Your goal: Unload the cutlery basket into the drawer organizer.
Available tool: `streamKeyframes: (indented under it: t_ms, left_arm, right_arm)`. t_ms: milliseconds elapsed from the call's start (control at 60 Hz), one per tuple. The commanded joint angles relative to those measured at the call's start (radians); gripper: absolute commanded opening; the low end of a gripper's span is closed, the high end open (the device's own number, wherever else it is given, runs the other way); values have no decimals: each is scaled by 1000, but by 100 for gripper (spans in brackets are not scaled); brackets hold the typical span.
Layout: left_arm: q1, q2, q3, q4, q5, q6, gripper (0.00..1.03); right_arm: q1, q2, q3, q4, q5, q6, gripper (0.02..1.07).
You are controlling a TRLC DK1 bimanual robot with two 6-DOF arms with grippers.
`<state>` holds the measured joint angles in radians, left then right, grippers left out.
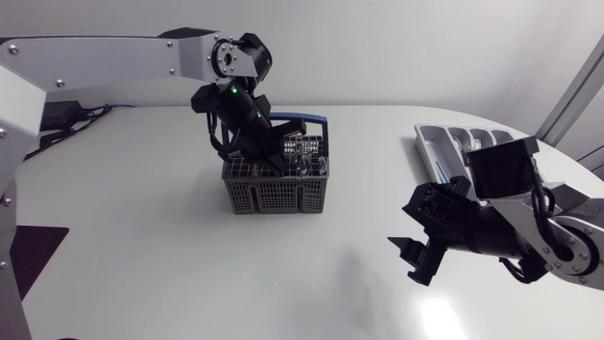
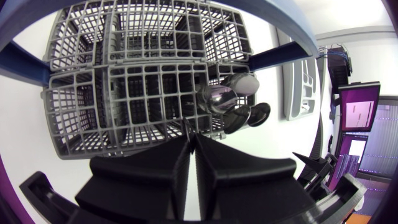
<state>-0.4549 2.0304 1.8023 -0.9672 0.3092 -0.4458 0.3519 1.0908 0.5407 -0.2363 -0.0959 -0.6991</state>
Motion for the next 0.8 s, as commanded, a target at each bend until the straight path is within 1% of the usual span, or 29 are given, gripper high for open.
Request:
streamKeyframes:
  t_ms: [0,333,500,783]
  left_arm:
    - [-1,22,20,-8,-1,-11,4]
    - [-4,5,15,-8,-1,-10,4]
    - [-4,-7,12,-4,1,-4,4]
    - [-1,-24,9,12,2,-5,4]
  right_arm:
    - [7,-11,-27,-1,5,10,82]
    - [47,17,5,5,-7,70,82]
    - [93,64,10,54,-5,116,82]
    - [154,118,36,78,15,147,82]
